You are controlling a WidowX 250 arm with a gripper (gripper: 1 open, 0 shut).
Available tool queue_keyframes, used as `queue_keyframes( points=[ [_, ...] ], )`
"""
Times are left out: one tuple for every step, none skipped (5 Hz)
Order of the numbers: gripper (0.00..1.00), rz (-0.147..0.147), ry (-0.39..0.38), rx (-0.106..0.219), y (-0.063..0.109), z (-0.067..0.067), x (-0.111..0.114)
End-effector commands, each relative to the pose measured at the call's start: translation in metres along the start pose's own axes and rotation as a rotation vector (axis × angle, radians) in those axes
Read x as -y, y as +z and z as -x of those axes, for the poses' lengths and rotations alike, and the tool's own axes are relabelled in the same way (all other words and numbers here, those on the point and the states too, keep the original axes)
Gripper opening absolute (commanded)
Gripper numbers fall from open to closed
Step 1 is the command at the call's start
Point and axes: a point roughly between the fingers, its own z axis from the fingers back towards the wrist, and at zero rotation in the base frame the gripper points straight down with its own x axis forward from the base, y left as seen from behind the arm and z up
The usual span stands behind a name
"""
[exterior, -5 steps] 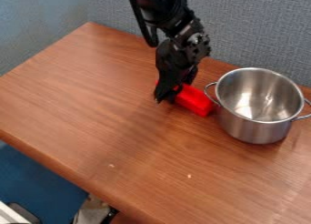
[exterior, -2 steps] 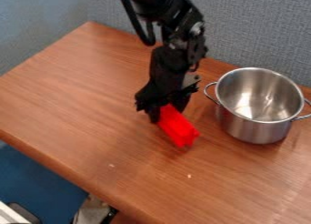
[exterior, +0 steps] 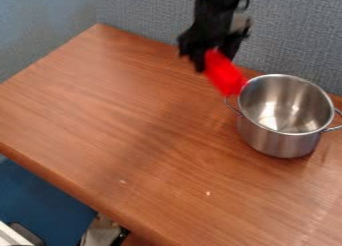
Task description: Move the red object from the metal pot to the table
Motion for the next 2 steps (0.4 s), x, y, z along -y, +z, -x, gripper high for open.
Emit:
queue_keyframes(
  points=[
    [0.0,0.038,0.051,0.005,0.0194,-0.0309,0.0107],
    [0.0,0.028,0.077,-0.008,0.0111,-0.0357,0.0128]
  ],
)
